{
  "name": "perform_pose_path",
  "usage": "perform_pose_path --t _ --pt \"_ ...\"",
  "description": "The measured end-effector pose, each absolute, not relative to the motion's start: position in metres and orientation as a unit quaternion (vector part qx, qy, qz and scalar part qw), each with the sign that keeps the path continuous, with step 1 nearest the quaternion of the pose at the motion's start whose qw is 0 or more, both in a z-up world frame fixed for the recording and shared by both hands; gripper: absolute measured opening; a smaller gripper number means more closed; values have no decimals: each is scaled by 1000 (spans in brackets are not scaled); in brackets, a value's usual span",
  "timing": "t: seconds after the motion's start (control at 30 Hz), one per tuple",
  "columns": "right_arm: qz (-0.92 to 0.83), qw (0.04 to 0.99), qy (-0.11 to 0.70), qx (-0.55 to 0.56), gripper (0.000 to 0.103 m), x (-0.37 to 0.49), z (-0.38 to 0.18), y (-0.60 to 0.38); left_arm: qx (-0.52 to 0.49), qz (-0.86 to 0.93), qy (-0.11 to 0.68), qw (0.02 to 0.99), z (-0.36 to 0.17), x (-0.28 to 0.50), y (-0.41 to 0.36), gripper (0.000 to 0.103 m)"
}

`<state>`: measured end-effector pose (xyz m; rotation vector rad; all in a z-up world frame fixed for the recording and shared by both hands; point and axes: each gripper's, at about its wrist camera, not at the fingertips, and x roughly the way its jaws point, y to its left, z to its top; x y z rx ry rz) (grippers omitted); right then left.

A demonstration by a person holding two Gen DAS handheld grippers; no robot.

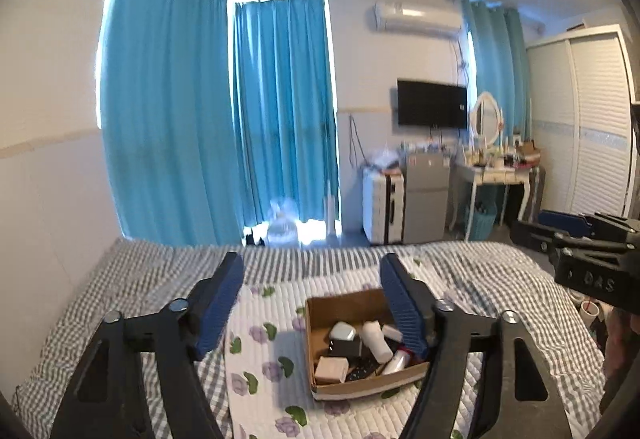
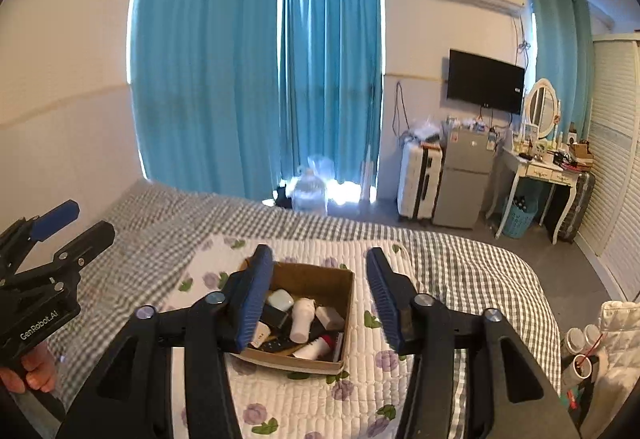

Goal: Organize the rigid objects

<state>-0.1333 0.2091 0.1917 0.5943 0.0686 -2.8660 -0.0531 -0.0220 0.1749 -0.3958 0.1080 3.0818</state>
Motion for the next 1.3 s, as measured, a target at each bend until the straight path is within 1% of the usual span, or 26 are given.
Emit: perform_pose_path --t 0.03,0.13,0.17,0.2,0.23,0.27,0.3,0.43,0.57,0.67,0.73,0.8,0.87,0.97,1.3 --pt "-975 109 22 193 63 -126 190 210 -120 992 36 12 173 -50 -23 83" --pt "-980 103 21 171 69 -108 176 209 -105 994 32 5 157 -45 -25 90" --pt "-980 103 20 168 73 -105 169 208 -103 994 30 7 148 -46 -25 92" --pt "-981 103 18 166 81 -103 163 207 -103 994 28 6 142 -48 -26 100" --pt "-981 103 16 162 87 -103 151 206 -105 994 26 4 132 -52 -26 103" --pt "-982 104 14 157 98 -103 142 206 -107 994 26 2 122 -55 -26 103" --pt "-983 98 12 152 103 -104 134 208 -109 994 28 0 111 -58 -27 103" --pt "-988 71 7 140 103 -124 88 209 -129 991 32 -9 68 -69 -24 103" --pt "-988 70 -15 138 103 -135 43 217 -146 989 33 -11 27 -82 -23 103" --pt "-987 66 -14 144 103 -140 11 223 -144 989 35 -7 7 -80 -24 103" --pt "-985 61 -6 158 103 -145 -3 225 -161 986 32 -3 -4 -83 -26 103" --pt "-982 63 -14 179 103 -151 -10 227 -171 985 33 -5 -10 -84 -28 103" --pt "-982 64 -24 175 103 -150 -10 227 -169 985 33 -11 -13 -82 -29 103" --pt "-984 61 -16 164 103 -146 -10 225 -164 986 27 -14 -14 -79 -30 103" --pt "-981 58 -1 186 103 -150 -18 218 -160 987 26 -16 -14 -78 -30 103"
